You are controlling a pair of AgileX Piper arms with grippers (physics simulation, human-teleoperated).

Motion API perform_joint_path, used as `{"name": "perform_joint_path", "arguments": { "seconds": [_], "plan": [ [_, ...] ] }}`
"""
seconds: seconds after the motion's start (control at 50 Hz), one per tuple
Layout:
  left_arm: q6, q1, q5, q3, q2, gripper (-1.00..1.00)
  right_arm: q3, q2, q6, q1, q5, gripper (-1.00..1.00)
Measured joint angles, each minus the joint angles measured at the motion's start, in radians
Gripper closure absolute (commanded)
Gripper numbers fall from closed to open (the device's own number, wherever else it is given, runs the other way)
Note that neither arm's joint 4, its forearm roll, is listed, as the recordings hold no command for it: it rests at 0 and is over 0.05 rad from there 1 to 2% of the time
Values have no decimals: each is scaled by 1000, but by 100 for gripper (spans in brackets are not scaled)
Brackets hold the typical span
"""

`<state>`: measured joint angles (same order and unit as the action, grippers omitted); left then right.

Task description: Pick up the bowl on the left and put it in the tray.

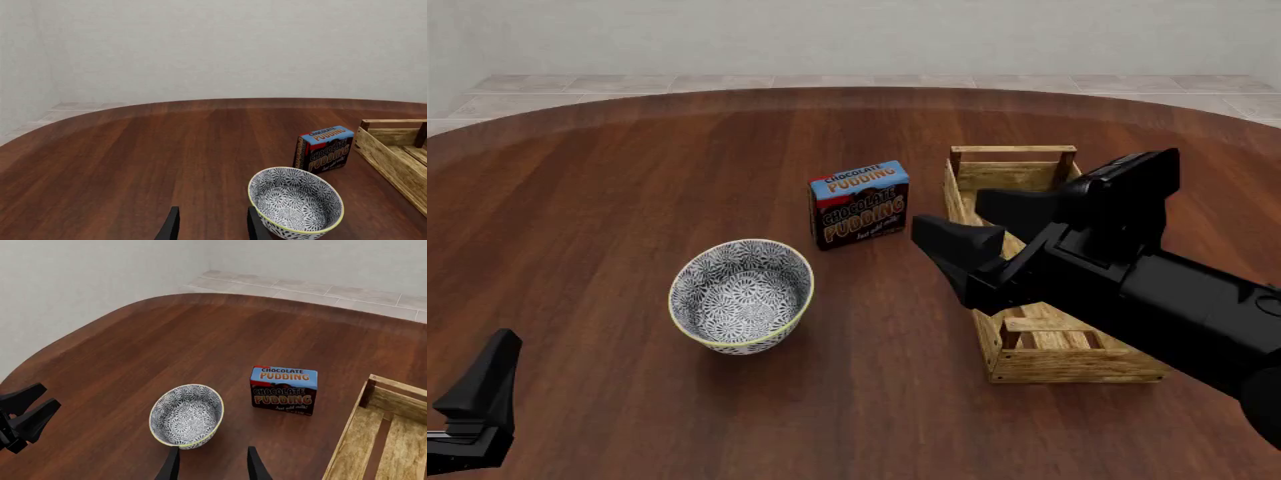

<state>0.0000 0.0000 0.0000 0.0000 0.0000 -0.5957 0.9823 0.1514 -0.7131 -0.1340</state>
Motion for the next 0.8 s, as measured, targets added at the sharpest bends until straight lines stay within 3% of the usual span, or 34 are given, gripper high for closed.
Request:
{"name": "perform_joint_path", "arguments": {
  "seconds": [0.8],
  "plan": [
    [0, 0, 0, 0, 0, -100, -106, 175, 6, -27, -47, -100]
  ]
}}
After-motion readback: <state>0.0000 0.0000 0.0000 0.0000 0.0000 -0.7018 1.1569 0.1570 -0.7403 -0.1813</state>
